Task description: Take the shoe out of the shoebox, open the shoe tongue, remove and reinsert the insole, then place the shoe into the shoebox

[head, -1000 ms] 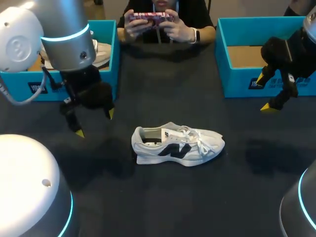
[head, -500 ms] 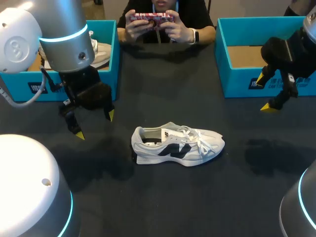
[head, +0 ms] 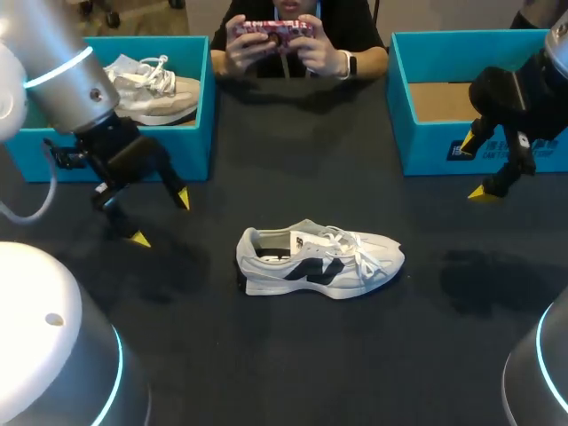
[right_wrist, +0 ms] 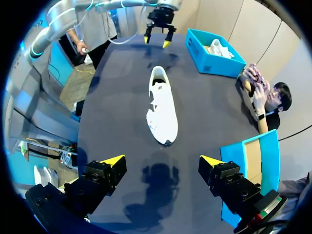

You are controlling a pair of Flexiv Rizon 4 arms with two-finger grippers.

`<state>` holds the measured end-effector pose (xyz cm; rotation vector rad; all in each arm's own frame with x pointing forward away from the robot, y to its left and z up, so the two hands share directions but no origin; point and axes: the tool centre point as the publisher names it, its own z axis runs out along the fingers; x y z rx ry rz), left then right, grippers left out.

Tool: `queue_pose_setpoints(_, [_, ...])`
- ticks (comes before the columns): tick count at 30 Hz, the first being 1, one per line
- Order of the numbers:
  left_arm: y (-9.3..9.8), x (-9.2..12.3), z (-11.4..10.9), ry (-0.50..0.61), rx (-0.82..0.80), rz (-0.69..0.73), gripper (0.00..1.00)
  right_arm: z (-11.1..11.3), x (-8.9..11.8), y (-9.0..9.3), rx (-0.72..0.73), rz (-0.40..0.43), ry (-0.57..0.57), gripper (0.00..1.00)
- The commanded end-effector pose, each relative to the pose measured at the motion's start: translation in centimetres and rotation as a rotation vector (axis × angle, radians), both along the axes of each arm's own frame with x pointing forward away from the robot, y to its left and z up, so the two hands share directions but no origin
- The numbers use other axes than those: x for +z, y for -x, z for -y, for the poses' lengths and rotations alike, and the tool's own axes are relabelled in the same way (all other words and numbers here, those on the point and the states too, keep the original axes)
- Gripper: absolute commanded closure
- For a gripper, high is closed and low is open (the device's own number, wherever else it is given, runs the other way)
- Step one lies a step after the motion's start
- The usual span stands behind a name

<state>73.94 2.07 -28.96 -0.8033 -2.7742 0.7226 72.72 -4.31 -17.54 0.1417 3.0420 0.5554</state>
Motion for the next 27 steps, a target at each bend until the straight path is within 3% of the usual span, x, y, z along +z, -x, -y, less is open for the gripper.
queue_pose_setpoints(1, [0.2,-0.7,-0.6,0.095,0.062,-0.026,0.00,0.0,-0.1,-0.1,0.000,-0.002,0.002,0.00])
queue_pose_setpoints(27, [1.4,-3.3,-2.4,0.465,0.367,-0.144,0.00,0.0,-0.1,-0.1,0.000,-0.002,0.002,0.00])
